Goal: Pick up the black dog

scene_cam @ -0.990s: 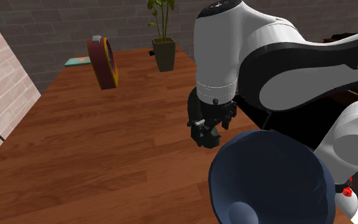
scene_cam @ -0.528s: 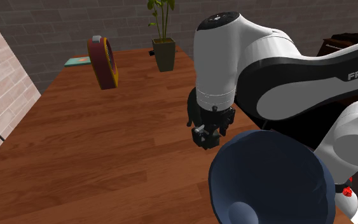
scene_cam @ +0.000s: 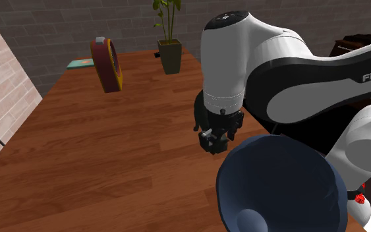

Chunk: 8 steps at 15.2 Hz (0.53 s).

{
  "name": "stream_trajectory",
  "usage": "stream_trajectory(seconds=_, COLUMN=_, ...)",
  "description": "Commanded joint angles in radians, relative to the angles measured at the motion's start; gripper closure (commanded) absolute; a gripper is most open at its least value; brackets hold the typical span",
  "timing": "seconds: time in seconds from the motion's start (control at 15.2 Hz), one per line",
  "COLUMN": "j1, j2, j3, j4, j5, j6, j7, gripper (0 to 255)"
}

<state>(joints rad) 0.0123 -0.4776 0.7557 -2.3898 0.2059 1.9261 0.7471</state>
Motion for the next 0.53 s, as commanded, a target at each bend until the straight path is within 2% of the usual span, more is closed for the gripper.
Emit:
stream_trajectory(seconds=0.0, j1=0.000, j2=-0.006, j3=-0.008, j4=0.015, j5=-0.001, j6=-0.020, j7=-0.004, gripper=255)
stream_trajectory(seconds=0.46, j1=0.002, j2=-0.030, j3=-0.039, j4=0.089, j5=-0.007, j6=-0.118, j7=-0.018, gripper=255)
